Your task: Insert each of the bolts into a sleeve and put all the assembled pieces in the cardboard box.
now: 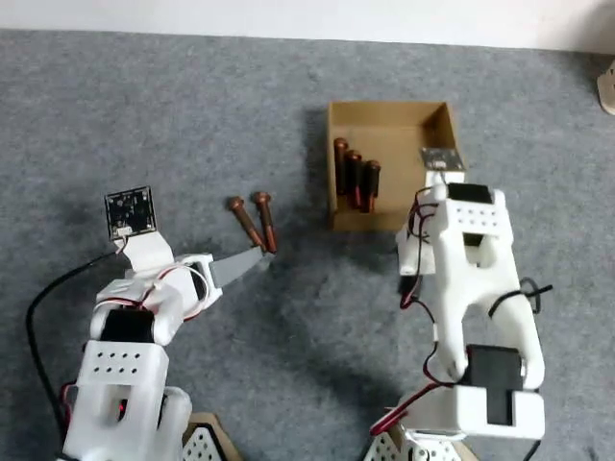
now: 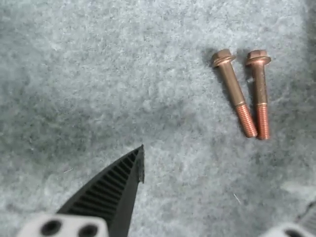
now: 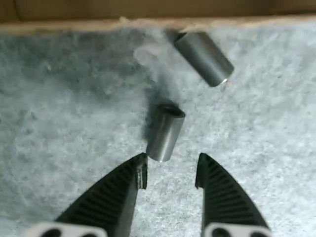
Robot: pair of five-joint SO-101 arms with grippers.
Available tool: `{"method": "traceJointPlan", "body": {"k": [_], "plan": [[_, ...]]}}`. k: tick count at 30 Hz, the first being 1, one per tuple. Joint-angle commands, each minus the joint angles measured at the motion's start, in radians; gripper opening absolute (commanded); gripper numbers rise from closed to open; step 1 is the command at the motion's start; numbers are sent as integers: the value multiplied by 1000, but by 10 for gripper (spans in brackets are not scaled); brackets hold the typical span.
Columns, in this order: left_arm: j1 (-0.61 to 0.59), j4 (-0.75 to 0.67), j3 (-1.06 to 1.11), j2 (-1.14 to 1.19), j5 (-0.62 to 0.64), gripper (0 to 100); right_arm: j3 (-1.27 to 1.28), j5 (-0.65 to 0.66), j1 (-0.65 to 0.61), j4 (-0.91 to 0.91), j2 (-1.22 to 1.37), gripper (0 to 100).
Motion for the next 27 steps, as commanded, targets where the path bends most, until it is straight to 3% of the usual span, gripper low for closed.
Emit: {"method": "traceJointPlan", "body": {"k": [1,12,16,17,27], "plan": [[21,-9,-2,-22,-8,497,12,6,-19,-68,10,156],[21,-9,-7,-21,-8,497,213,5,-38,-300,19,153],[21,-9,-13,-21,-8,497,286,5,-36,-389,19,0],[21,-9,-24,-21,-8,497,306,-6,-36,-406,16,10],[21,166,-193,8,46,497,447,-58,-114,-549,7,6]]}}
